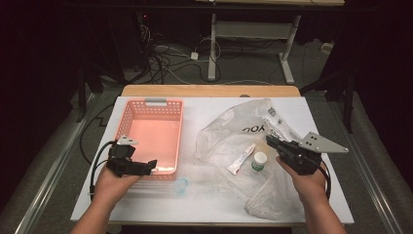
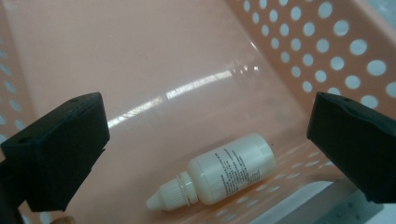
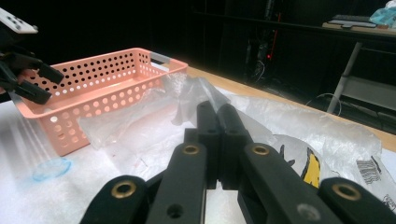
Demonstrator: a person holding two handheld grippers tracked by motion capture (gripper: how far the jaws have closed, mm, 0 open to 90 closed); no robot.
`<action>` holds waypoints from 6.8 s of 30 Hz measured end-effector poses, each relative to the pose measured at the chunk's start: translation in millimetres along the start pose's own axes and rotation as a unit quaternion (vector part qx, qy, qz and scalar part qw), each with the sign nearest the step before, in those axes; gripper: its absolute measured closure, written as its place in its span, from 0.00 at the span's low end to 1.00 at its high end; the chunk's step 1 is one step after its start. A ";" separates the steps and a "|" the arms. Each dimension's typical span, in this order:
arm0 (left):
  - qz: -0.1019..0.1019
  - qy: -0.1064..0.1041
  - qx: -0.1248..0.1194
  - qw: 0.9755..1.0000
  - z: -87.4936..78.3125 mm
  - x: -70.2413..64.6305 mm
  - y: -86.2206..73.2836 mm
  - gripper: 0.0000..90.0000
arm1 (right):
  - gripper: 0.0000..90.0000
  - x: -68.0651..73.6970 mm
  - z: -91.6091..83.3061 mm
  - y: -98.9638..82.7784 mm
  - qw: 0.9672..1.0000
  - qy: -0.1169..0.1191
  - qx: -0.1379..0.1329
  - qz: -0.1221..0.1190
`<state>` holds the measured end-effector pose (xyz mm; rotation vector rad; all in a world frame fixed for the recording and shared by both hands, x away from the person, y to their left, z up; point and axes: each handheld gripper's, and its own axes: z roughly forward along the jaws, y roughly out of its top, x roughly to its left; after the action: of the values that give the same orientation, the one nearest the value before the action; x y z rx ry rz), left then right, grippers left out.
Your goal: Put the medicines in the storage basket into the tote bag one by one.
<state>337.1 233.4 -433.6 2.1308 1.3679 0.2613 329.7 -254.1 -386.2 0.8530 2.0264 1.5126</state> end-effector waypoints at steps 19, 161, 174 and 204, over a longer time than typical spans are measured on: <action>-0.062 -0.046 0.220 0.973 31.3 12.4 27.3 0.00 | 1.00 0.5 -1.3 0.6 1.000 0.002 0.000 0.001; 0.092 -0.021 0.282 0.955 67.0 21.3 65.5 0.58 | 1.00 0.5 0.0 -1.3 1.000 0.010 0.001 0.003; 0.080 -0.032 0.233 0.969 51.6 12.3 67.4 0.63 | 1.00 0.3 -0.4 -0.9 1.000 0.008 0.000 0.001; 0.047 -0.071 -0.030 0.996 -6.7 -10.4 29.2 0.63 | 1.00 3.0 1.8 -1.6 1.000 0.008 0.002 -0.002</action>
<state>351.7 218.0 -410.0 2.1236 1.1665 0.1813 328.5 -251.0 -388.3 0.8403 2.0421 1.5193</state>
